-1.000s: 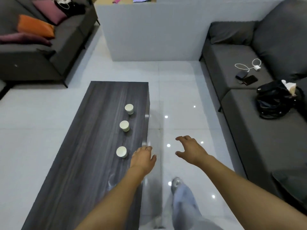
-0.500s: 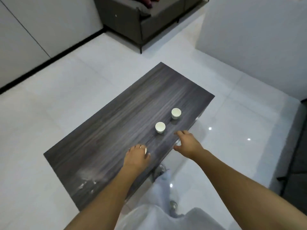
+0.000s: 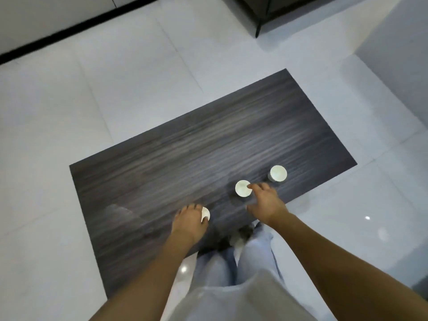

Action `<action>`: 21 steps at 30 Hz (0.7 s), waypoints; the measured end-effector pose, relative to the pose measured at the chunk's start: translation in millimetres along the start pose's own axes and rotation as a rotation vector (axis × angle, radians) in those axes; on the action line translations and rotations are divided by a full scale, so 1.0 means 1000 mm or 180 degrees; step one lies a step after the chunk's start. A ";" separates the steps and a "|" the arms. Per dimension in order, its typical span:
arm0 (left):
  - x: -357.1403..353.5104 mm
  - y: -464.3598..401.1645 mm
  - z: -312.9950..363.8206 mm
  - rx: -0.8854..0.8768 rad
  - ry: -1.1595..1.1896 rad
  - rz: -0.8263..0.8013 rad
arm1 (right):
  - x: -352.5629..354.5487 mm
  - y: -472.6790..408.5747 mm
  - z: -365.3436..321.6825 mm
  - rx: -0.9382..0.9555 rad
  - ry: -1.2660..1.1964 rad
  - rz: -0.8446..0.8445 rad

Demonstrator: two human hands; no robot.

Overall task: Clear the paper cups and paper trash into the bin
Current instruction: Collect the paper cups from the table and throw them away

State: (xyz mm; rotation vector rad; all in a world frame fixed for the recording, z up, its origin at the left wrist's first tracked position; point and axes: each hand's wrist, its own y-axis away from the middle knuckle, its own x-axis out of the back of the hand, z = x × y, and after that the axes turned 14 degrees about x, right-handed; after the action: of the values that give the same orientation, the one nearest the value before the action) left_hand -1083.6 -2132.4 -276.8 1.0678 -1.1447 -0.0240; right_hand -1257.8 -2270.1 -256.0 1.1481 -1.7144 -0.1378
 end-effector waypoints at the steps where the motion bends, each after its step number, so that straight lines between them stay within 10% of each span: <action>1: -0.003 -0.006 0.001 0.0060 0.0020 -0.0002 | 0.000 -0.011 0.003 0.0042 0.0076 -0.0058; 21: -0.152 -0.133 0.025 0.0833 0.0443 -0.0409 | -0.112 -0.172 0.101 0.0664 0.1147 -0.0900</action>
State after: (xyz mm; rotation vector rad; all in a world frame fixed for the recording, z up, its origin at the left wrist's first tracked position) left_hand -1109.8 -2143.0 -478.8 1.3531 -0.9695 0.1003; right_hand -1227.3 -2321.2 -476.9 1.4693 -1.2653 0.0741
